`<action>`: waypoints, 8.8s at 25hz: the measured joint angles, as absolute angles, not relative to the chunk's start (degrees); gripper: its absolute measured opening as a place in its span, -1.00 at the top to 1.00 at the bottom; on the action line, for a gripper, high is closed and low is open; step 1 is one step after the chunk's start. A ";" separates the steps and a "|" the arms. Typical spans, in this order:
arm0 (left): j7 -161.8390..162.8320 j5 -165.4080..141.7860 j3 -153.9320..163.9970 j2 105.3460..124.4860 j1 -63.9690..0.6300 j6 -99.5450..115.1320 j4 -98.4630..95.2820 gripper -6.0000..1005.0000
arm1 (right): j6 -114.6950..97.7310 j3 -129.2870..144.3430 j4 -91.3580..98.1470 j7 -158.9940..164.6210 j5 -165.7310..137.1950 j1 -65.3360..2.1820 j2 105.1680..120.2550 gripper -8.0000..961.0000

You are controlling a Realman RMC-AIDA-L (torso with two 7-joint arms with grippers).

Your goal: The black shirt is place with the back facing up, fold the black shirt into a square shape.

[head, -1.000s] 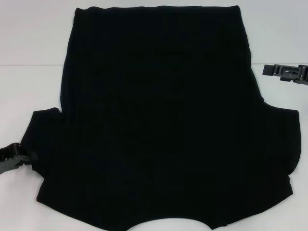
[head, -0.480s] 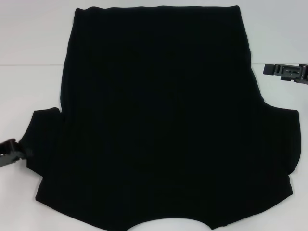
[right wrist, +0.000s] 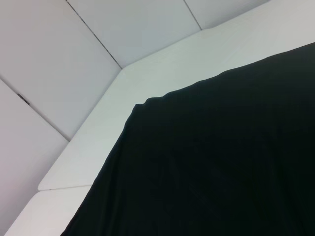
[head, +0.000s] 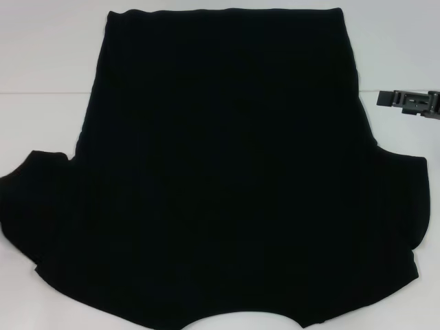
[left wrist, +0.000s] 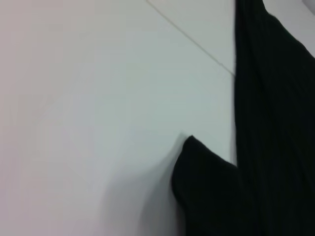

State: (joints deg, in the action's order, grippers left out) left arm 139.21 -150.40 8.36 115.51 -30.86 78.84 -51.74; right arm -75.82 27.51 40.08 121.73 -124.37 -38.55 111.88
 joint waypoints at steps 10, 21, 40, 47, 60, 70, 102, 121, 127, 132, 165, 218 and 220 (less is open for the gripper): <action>140.68 -153.24 8.57 114.66 -32.21 78.04 -53.83 0.99 | -75.91 27.51 40.08 121.87 -124.37 -38.92 111.85 -0.93; 140.75 -152.25 15.78 114.53 -37.63 83.25 -52.82 0.99 | -75.96 27.93 40.08 122.30 -124.37 -39.02 111.62 -0.93; 136.41 -150.20 36.15 116.69 -43.11 90.68 -48.23 0.80 | -75.33 27.94 40.07 123.07 -124.42 -39.37 111.57 -0.93; 121.70 -138.21 23.92 116.81 -37.37 97.56 -53.32 0.51 | -77.63 28.64 40.33 123.87 -125.49 -39.25 110.78 -0.92; 103.74 -127.00 22.28 119.28 -31.07 99.34 -49.33 -0.22 | -87.22 28.50 47.59 130.80 -136.00 -35.54 108.98 -0.92; 105.54 -127.69 23.34 119.08 -32.39 98.11 -48.06 0.12 | -90.56 28.30 49.34 135.68 -144.47 -34.34 108.57 -0.92; 108.14 -127.80 24.17 119.28 -32.98 93.04 -47.28 -0.30 | -81.28 34.41 40.21 142.55 -146.86 -36.12 109.73 0.02; 108.01 -127.47 24.17 119.26 -33.13 92.44 -47.13 -0.29 | -75.81 37.92 35.72 144.76 -148.82 -38.60 110.21 0.22; 108.02 -127.31 24.17 119.30 -33.41 91.81 -46.46 -0.29 | -76.61 37.83 36.14 144.68 -148.85 -38.75 110.20 0.65; 108.02 -127.29 24.04 119.36 -33.53 91.75 -46.13 -0.29 | -76.76 37.12 36.50 144.60 -148.82 -38.07 109.67 0.95; 109.27 -124.85 23.51 119.36 -32.97 92.43 -45.78 -0.29 | -80.46 32.97 43.86 141.42 -147.62 -42.97 110.08 0.82; 137.35 -152.77 13.88 116.32 -28.89 98.59 -54.61 0.08 | -76.27 39.90 45.52 142.86 -146.86 -48.93 112.68 -0.34; 137.61 -153.04 14.09 116.47 -28.59 96.91 -54.00 0.08 | -76.26 39.90 45.47 142.87 -146.86 -48.70 112.67 -0.34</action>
